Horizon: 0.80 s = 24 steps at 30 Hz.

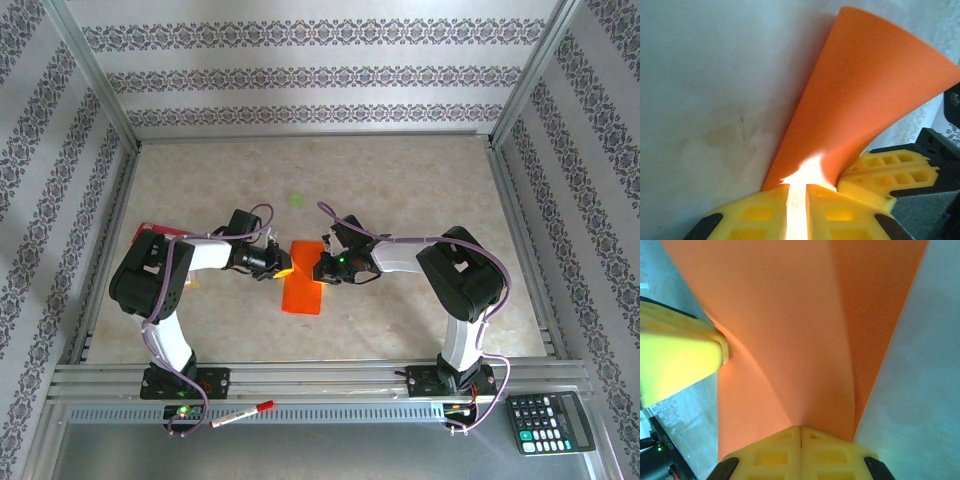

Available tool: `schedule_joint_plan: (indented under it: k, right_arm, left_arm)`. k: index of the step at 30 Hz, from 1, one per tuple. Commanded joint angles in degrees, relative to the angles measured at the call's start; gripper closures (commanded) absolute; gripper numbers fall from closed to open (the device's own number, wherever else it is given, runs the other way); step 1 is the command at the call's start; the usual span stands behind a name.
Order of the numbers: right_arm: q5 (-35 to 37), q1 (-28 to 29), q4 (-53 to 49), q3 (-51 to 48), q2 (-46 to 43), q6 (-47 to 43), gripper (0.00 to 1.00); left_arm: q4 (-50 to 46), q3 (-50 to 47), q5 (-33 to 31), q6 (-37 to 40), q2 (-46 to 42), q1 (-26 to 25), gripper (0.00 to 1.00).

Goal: Fold a paper plane with a square sheet of paper (pick it up from the middle)
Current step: First fold in half a square sheet of paper at the center of the table.

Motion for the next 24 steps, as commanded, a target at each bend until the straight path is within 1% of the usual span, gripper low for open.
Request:
schedule_joint_plan:
  k: [1,5,12,15,21,24]
  right_arm:
    - [10.52,-0.14,-11.54,-3.08,3.91,-1.04,1.00]
    - [10.52,-0.13,-11.56,-2.85,3.88,-1.04,1.00]
    - [10.51,-0.26,-11.56,-2.84,3.90,-1.13,1.00]
    - [10.53,-0.27,-11.50,-2.86,3.73,-1.13,1.00]
    - [10.52,-0.28,-11.59,-3.00,3.69,-1.30,1.00]
    - [10.61,-0.35,-11.56,-3.13,3.55,-1.26,1.00]
  left_arm:
    - [2.20,0.72,0.88,-1.45,-3.51,0.50,0.82]
    - [2.77,2.73,1.33,-1.94,-2.77,-1.12,0.79]
    - [1.45,6.70,-2.96,-0.78,4.10,-0.88,0.81]
    - [1.87,7.25,-3.79,-0.42,5.62,0.13,0.81]
    - [-2.52,8.85,-6.08,2.82,5.06,1.56,0.81]
    - [-0.60,8.40,-4.70,1.32,2.70,1.10,0.79]
